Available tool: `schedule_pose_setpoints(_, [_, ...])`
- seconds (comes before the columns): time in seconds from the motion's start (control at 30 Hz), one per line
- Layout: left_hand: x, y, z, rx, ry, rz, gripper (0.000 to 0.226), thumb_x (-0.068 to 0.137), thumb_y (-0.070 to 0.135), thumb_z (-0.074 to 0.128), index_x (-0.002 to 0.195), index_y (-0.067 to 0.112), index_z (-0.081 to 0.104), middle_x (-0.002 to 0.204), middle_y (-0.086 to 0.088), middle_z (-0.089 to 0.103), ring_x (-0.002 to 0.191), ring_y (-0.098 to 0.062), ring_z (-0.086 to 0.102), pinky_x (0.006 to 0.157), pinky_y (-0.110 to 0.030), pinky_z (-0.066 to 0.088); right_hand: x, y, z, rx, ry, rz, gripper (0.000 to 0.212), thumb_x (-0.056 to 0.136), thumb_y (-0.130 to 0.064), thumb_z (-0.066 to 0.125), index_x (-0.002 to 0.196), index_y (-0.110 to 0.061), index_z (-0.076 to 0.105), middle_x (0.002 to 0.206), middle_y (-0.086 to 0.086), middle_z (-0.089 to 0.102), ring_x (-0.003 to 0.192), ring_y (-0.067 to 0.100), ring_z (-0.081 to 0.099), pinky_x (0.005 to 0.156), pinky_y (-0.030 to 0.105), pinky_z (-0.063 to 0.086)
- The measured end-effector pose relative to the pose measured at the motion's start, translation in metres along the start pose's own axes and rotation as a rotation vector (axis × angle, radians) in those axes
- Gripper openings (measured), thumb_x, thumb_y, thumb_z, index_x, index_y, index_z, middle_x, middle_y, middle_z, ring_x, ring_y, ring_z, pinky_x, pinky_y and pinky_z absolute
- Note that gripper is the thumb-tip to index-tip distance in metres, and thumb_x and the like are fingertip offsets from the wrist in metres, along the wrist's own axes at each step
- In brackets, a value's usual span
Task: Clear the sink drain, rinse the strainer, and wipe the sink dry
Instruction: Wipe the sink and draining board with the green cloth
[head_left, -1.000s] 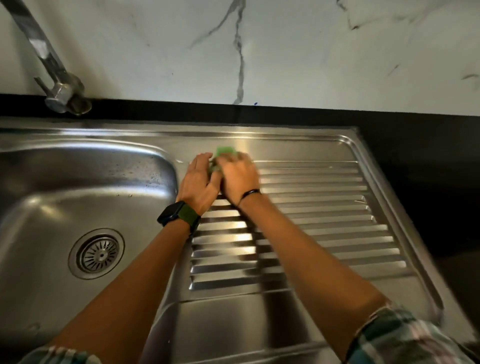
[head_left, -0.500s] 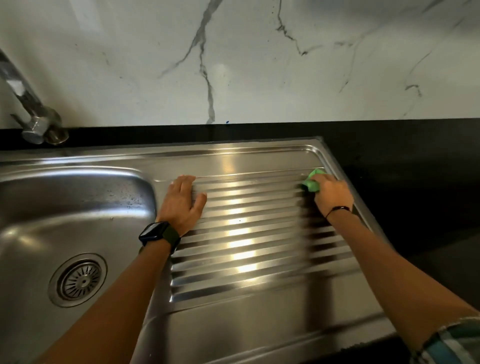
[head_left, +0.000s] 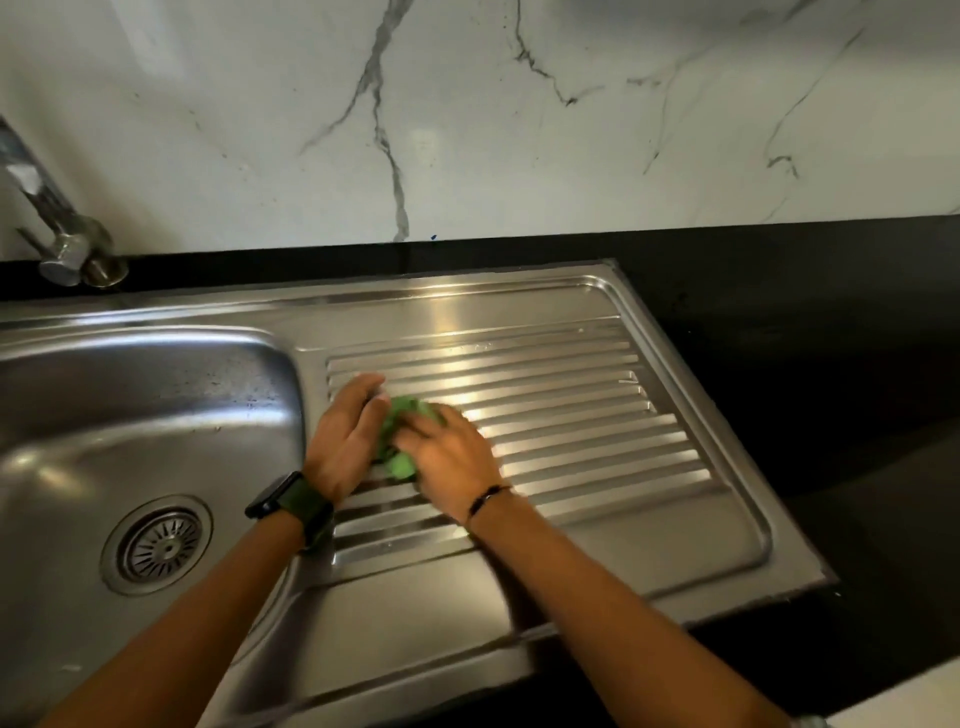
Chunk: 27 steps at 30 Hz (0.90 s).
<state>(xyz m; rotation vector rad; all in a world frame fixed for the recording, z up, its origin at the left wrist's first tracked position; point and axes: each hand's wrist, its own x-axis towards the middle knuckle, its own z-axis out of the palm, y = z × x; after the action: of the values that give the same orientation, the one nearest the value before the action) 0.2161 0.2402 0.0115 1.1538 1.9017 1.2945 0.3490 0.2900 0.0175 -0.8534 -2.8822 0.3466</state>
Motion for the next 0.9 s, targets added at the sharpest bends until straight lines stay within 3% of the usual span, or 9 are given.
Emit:
schedule_pose_setpoints(0.13, [-0.024,0.004,0.009,-0.044,-0.01,-0.028,0.034,0.097,0.024,0.042,0.129,0.014,0.049,0.125,0.007,0.046,0.116,-0.007,0.041,0.098,-0.021,0.028,-0.034,0.074,-0.022,-0.004,0.02,0.208,0.046,0.08,-0.008,0.051,0.122,-0.025,0.059,0.138,-0.002,0.051,0.127,0.025,0.043,0.108,0.032,0.032])
schedule_pose_setpoints(0.23, [-0.045,0.005,0.015,-0.034,-0.043,-0.056,0.037,0.097,0.028,0.04,0.131,0.017,0.046,0.126,0.01,0.043,0.116,-0.004,0.039,0.096,-0.013,0.027,-0.068,0.134,-0.046,-0.014,0.063,0.418,0.052,0.076,0.006,0.049,0.12,-0.018,0.061,0.135,0.006,0.054,0.127,0.028,0.045,0.111,0.035,0.031])
schedule_pose_setpoints(0.33, [-0.067,0.008,0.019,0.01,-0.018,-0.068,0.036,0.097,0.025,0.041,0.131,0.015,0.047,0.122,0.012,0.042,0.113,-0.002,0.039,0.079,0.008,0.025,-0.101,0.165,-0.064,-0.007,0.165,0.606,0.049,0.073,0.01,0.051,0.115,-0.011,0.065,0.123,0.018,0.062,0.113,0.037,0.056,0.1,0.041,0.044])
schedule_pose_setpoints(0.4, [-0.079,0.01,0.02,0.01,0.0,-0.073,0.035,0.097,0.023,0.041,0.13,0.013,0.047,0.121,0.012,0.042,0.112,-0.002,0.039,0.083,0.001,0.028,-0.109,0.158,-0.064,-0.024,0.188,0.676,0.047,0.073,0.008,0.053,0.114,-0.012,0.065,0.114,0.022,0.065,0.103,0.042,0.058,0.089,0.045,0.049])
schedule_pose_setpoints(0.53, [-0.101,0.011,0.022,-0.002,0.063,-0.052,0.034,0.096,0.022,0.041,0.129,0.014,0.048,0.126,0.007,0.046,0.113,-0.007,0.043,0.094,-0.018,0.031,-0.097,0.092,-0.039,-0.04,0.189,0.576,0.044,0.074,-0.003,0.056,0.114,-0.021,0.063,0.118,0.015,0.064,0.108,0.039,0.054,0.089,0.04,0.046])
schedule_pose_setpoints(0.63, [-0.111,0.011,0.024,-0.003,0.127,-0.044,0.034,0.095,0.022,0.043,0.127,0.012,0.048,0.126,-0.002,0.051,0.107,-0.008,0.046,0.083,-0.001,0.033,-0.08,0.013,-0.009,0.042,0.076,0.335,0.047,0.076,-0.011,0.057,0.12,-0.026,0.057,0.134,0.002,0.053,0.122,0.034,0.041,0.094,0.034,0.04])
schedule_pose_setpoints(0.7, [-0.113,0.014,0.024,-0.018,0.165,-0.045,0.043,0.088,0.027,0.041,0.127,0.01,0.048,0.116,0.0,0.053,0.1,-0.007,0.049,0.072,0.006,0.032,-0.068,-0.024,-0.001,0.089,0.076,0.202,0.047,0.076,-0.011,0.057,0.121,-0.026,0.057,0.133,-0.001,0.054,0.119,0.033,0.043,0.092,0.035,0.042])
schedule_pose_setpoints(0.8, [-0.114,0.016,0.022,-0.015,0.192,-0.005,0.047,0.084,0.029,0.039,0.126,0.009,0.048,0.114,0.004,0.052,0.102,-0.01,0.051,0.076,0.005,0.034,-0.048,-0.031,-0.01,0.469,0.157,0.189,0.041,0.077,-0.007,0.057,0.115,-0.023,0.063,0.117,0.004,0.066,0.107,0.027,0.058,0.089,0.032,0.048])
schedule_pose_setpoints(0.9, [-0.114,0.016,0.022,-0.031,0.187,-0.011,0.05,0.084,0.032,0.039,0.128,0.007,0.046,0.121,-0.003,0.055,0.108,-0.013,0.05,0.091,-0.011,0.039,-0.034,-0.01,-0.03,1.059,0.182,0.418,0.032,0.084,-0.012,0.062,0.116,-0.009,0.057,0.115,0.015,0.065,0.099,0.022,0.061,0.097,0.039,0.047])
